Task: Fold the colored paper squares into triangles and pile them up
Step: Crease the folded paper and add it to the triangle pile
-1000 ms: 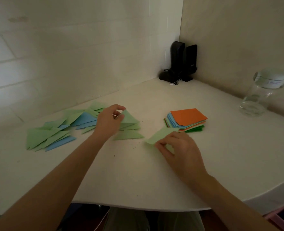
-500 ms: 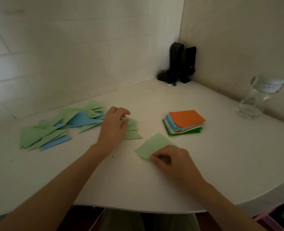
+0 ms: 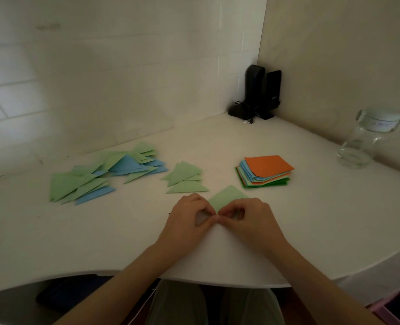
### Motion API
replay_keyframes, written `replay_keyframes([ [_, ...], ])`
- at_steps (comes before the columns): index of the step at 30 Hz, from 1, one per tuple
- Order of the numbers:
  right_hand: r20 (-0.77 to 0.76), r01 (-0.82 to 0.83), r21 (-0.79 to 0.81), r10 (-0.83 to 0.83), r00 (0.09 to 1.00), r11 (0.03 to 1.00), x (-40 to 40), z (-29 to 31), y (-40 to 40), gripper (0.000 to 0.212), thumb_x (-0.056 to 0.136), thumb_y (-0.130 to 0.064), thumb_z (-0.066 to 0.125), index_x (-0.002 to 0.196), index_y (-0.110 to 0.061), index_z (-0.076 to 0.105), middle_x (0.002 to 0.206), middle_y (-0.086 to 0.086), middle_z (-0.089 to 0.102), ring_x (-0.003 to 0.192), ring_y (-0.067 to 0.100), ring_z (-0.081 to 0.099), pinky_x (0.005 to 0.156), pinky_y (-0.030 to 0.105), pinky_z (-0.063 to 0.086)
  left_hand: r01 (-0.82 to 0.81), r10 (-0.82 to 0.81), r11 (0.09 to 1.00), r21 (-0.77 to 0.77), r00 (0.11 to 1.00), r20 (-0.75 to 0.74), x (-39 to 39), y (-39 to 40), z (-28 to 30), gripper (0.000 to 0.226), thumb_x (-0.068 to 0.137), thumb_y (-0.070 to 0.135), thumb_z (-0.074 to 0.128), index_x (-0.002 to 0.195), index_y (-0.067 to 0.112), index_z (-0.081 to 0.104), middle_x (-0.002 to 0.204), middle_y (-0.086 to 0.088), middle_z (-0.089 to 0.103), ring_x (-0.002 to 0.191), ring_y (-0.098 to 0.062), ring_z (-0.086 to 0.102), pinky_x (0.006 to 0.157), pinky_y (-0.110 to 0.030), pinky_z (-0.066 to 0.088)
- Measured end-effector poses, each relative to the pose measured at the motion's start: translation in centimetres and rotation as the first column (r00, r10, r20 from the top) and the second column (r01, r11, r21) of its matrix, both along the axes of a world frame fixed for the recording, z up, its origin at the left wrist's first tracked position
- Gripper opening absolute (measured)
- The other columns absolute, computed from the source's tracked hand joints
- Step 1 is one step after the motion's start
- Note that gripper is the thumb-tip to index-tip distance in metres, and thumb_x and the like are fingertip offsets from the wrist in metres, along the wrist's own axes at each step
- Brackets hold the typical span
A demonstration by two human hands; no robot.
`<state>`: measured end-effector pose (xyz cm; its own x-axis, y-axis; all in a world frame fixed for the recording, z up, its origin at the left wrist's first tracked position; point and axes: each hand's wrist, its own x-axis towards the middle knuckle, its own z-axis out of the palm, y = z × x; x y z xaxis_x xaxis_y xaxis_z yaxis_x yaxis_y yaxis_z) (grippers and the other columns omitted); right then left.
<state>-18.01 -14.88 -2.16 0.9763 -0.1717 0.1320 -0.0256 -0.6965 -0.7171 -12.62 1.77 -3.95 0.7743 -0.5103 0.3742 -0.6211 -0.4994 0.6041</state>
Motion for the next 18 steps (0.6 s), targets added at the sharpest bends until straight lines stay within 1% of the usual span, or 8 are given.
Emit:
replay_keyframes([
  [3,-0.093,0.057,0.054,-0.052,0.994,0.997,0.7,0.4,0.1,0.027,0.061,-0.044,0.084,0.079,-0.028,0.071,0.072,-0.012,0.067,0.063,-0.004,0.057,0.059,0.006,0.040,-0.026,0.024,0.999,-0.023,0.997,-0.075,0.0,0.0,0.3,0.015,0.076,0.026,0.076,0.075,0.031,0.062,0.082,0.010,0.058,0.080,-0.003,0.053,0.072,-0.012,0.037],
  [6,-0.198,0.069,0.051,-0.058,0.978,0.996,1.4,1.2,-0.1,0.032,0.056,-0.036,0.087,0.080,-0.024,0.070,0.072,-0.010,0.064,0.064,0.003,0.057,0.057,0.014,0.044,-0.074,0.069,0.997,-0.028,0.985,-0.156,0.1,-0.1,0.8,0.014,0.071,0.021,0.080,0.075,0.027,0.067,0.080,0.010,0.061,0.078,0.000,0.053,0.068,-0.006,0.036],
  [7,-0.223,0.052,0.052,-0.039,0.974,0.997,1.6,1.4,-0.3,0.030,0.057,-0.031,0.087,0.080,-0.023,0.070,0.073,-0.008,0.064,0.065,0.005,0.058,0.056,0.013,0.043,-0.097,0.092,0.995,-0.017,0.975,-0.200,0.2,-0.2,1.0,0.014,0.070,0.020,0.080,0.076,0.026,0.069,0.080,0.011,0.062,0.078,0.005,0.053,0.067,-0.004,0.036],
  [9,-0.247,0.021,0.049,-0.008,0.969,0.999,1.6,1.7,-0.7,0.025,0.060,-0.024,0.086,0.079,-0.025,0.070,0.072,-0.010,0.064,0.063,0.002,0.057,0.051,0.005,0.039,-0.111,0.109,0.994,0.011,0.955,-0.276,0.6,-0.4,1.3,0.016,0.068,0.017,0.080,0.078,0.026,0.070,0.076,0.014,0.062,0.073,0.012,0.052,0.064,-0.002,0.036],
  [11,-0.249,0.004,0.034,0.005,0.969,0.999,1.5,1.8,-1.1,0.021,0.063,-0.023,0.084,0.077,-0.029,0.069,0.071,-0.013,0.064,0.061,-0.004,0.055,0.050,0.001,0.036,-0.086,0.088,0.996,0.020,0.944,-0.317,1.0,-0.6,1.6,0.019,0.068,0.014,0.080,0.079,0.026,0.071,0.075,0.014,0.062,0.069,0.012,0.052,0.062,-0.002,0.036],
  [14,-0.231,-0.051,0.018,0.054,0.971,0.999,1.2,1.6,-1.4,0.016,0.071,-0.024,0.079,0.083,-0.029,0.071,0.072,-0.014,0.064,0.058,-0.007,0.055,0.054,0.001,0.037,-0.052,0.053,0.999,0.012,0.938,-0.344,1.3,-0.3,1.6,0.024,0.068,0.011,0.079,0.082,0.029,0.071,0.076,0.014,0.062,0.069,0.009,0.052,0.063,-0.005,0.038],
  [16,-0.194,-0.082,0.013,0.083,0.978,0.997,1.0,1.3,-1.4,0.012,0.074,-0.030,0.077,0.085,-0.027,0.071,0.072,-0.014,0.064,0.057,-0.011,0.053,0.055,0.002,0.038,-0.025,0.029,1.000,0.016,0.942,-0.335,1.5,0.0,1.4,0.026,0.070,0.012,0.077,0.086,0.031,0.071,0.082,0.013,0.063,0.075,0.006,0.054,0.066,-0.005,0.038],
  [18,-0.154,-0.090,-0.023,0.086,0.984,0.996,0.9,1.0,-1.2,0.014,0.076,-0.034,0.074,0.085,-0.024,0.071,0.071,-0.014,0.062,0.057,-0.009,0.052,0.055,0.004,0.038,0.028,-0.012,0.998,0.047,0.951,-0.309,1.7,0.5,1.3,0.030,0.072,0.013,0.076,0.093,0.034,0.069,0.092,0.012,0.065,0.085,0.002,0.055,0.071,-0.005,0.038],
])
